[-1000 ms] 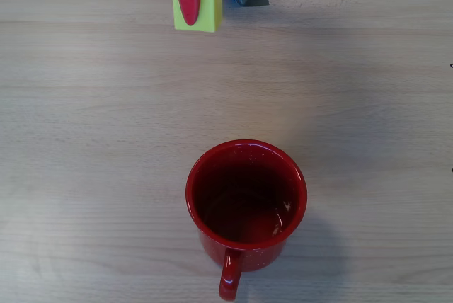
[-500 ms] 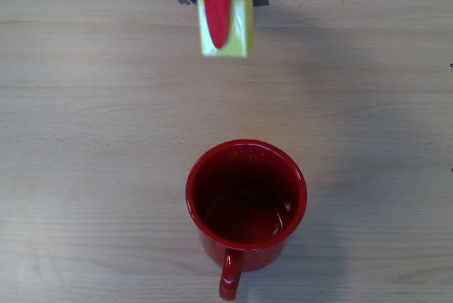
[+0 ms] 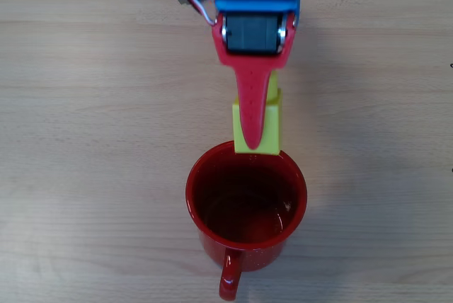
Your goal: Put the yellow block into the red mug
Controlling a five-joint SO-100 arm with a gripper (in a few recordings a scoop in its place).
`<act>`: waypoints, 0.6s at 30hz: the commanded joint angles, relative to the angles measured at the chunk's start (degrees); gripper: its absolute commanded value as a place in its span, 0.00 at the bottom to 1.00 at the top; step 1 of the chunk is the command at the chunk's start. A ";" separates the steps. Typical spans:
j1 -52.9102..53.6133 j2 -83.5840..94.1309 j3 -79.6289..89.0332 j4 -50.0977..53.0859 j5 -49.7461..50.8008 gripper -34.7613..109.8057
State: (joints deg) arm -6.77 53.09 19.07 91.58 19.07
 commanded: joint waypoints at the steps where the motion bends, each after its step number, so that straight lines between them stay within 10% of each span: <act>1: -0.44 1.14 -6.68 -0.97 0.26 0.24; 18: 1.41 -8.53 -15.47 -3.78 -1.32 0.25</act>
State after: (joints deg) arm -5.71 41.22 7.65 89.38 17.67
